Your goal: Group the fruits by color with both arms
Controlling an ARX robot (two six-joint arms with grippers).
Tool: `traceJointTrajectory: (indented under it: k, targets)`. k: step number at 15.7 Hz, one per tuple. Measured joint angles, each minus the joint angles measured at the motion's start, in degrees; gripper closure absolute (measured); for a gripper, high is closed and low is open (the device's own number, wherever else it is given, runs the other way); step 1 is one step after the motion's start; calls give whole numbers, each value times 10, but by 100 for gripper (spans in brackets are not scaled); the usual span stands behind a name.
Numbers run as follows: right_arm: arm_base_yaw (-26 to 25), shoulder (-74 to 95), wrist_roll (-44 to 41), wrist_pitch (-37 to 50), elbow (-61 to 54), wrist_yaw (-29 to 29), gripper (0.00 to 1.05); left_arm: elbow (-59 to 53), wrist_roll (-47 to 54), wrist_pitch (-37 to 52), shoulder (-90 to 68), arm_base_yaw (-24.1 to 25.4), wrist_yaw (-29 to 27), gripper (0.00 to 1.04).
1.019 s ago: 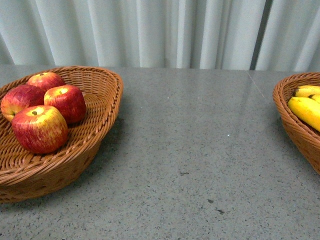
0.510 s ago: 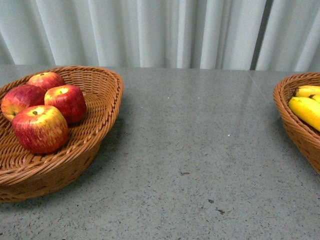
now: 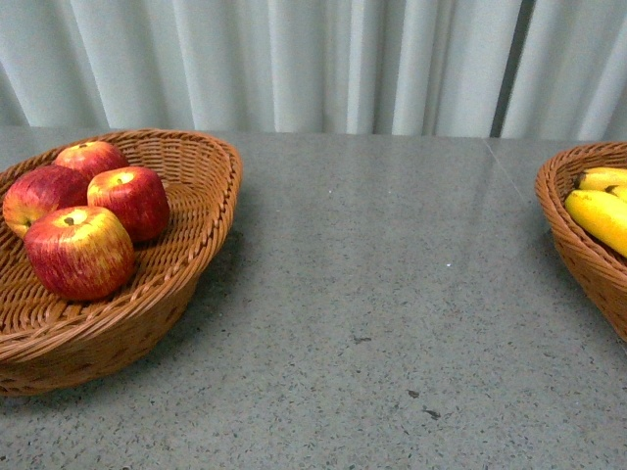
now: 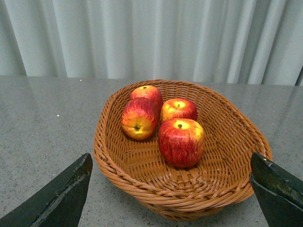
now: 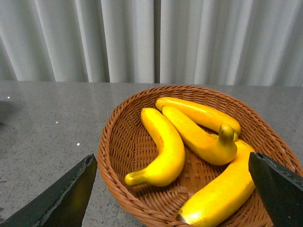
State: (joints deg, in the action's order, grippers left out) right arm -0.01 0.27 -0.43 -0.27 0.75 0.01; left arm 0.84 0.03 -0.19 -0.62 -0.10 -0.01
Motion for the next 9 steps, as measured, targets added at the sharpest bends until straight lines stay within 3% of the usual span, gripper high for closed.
traceJointTrajectory:
  k: [9]
  targets:
    - [0, 0, 0, 0, 0, 0, 7, 0, 0, 0, 0, 0, 0, 7]
